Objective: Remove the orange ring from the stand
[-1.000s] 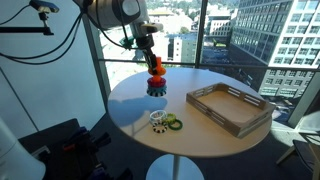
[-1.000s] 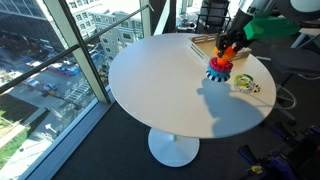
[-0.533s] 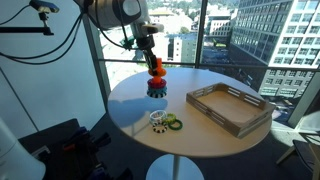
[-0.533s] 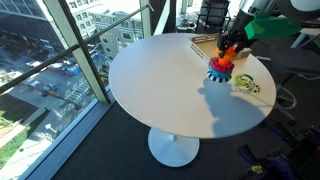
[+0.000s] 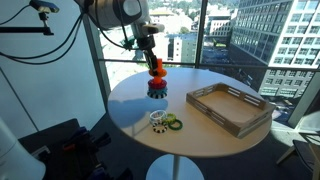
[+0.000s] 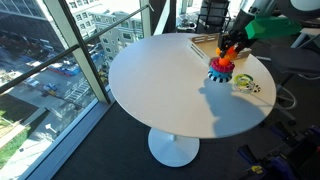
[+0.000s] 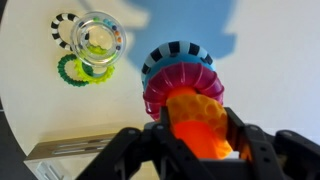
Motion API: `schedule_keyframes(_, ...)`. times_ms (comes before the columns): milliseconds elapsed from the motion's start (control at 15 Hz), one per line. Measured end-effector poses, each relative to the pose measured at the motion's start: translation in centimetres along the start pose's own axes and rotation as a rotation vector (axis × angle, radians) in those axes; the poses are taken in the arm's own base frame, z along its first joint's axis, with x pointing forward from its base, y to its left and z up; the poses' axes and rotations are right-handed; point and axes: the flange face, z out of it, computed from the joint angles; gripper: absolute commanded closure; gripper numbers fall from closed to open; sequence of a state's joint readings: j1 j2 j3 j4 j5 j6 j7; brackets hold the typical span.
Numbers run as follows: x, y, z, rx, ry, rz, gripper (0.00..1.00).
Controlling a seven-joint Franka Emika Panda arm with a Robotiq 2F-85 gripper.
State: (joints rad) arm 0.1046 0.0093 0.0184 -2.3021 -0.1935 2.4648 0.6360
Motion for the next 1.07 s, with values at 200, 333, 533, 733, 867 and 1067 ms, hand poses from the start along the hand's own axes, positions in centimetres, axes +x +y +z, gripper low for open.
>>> schedule_keyframes(200,-0.02,-0.04,0.01,0.001,-0.001,0.0,0.39)
schedule_keyframes(333,-0.04,-0.06,0.04,0.002,-0.002,0.002,0.34)
schedule_keyframes(533,-0.05,-0.09,0.02,0.003,-0.003,0.002,0.38)
schedule_keyframes(733,-0.05,-0.11,0.01,0.003,-0.003,0.002,0.44)
schedule_keyframes(867,-0.04,-0.12,-0.09,0.004,-0.001,0.002,0.49)
schedule_keyframes(1067,-0.02,-0.16,-0.25,0.006,0.002,0.002,0.45)
